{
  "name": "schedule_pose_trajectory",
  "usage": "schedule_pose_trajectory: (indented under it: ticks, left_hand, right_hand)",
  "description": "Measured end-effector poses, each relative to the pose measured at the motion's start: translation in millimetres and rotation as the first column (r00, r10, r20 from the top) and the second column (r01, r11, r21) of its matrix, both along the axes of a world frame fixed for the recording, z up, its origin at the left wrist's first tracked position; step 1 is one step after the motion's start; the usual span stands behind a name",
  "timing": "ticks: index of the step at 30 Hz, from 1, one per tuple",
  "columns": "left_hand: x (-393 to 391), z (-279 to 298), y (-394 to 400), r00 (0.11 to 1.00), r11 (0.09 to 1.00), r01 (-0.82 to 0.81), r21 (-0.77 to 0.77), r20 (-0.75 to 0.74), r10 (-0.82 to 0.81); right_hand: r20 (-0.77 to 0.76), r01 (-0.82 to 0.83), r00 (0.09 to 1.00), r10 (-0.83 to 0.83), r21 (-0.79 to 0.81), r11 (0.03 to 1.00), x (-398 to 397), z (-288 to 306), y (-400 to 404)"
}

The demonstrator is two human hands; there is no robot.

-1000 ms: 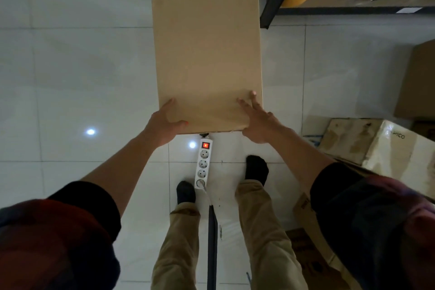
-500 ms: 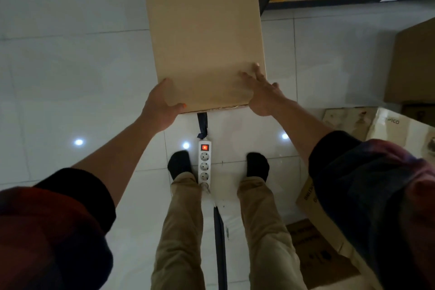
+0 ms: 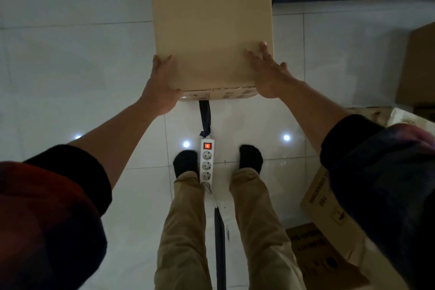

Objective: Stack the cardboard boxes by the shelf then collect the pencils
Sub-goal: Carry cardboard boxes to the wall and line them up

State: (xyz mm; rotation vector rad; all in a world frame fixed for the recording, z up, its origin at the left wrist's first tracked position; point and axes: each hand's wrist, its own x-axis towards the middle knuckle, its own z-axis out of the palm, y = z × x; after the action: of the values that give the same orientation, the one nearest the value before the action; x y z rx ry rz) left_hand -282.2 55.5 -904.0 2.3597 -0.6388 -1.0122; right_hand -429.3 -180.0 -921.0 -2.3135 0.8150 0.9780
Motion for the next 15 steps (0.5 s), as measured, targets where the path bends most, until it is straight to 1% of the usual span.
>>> schedule_pose_trajectory:
  ticks: [2,4,7,9,11,13,15]
  left_hand:
    - [3,-1,-8,0.999,0.999,0.033,-0.016,0.037,-0.033]
    - [5,3,-12,0.998,0.999,0.028,-0.014,0.063,-0.027]
    - [1,3,-10,0.999,0.998,0.001,0.069,0.053,-0.004]
    - [-5,1,-9,0.998,0.993,-0.058,0.103,0.044,0.054]
    - [-13,3,-10,0.992,0.984,-0.129,0.123,0.021,0.128]
    - [-17,2,-13,0.995,0.984,-0.099,0.145,0.004,0.100]
    - [-14,0,-15,0.997,0.984,-0.063,0.168,-0.031,0.070]
  right_hand:
    - [-0.002,-0.003,1.000,0.003,-0.003,1.000,6,4,-10]
    - [-0.001,0.056,0.998,-0.056,0.003,0.998,10,13,-14]
    - [0.024,0.210,0.978,-0.209,-0.047,0.977,9,27,-8]
    - [0.085,0.354,0.933,-0.349,-0.064,0.933,1,27,-1]
    - [0.129,0.485,0.864,-0.486,0.037,0.873,-4,24,4]
    - [0.143,0.564,0.801,-0.582,0.150,0.812,-3,28,6]
    - [0.176,0.600,0.760,-0.625,0.177,0.780,2,37,3]
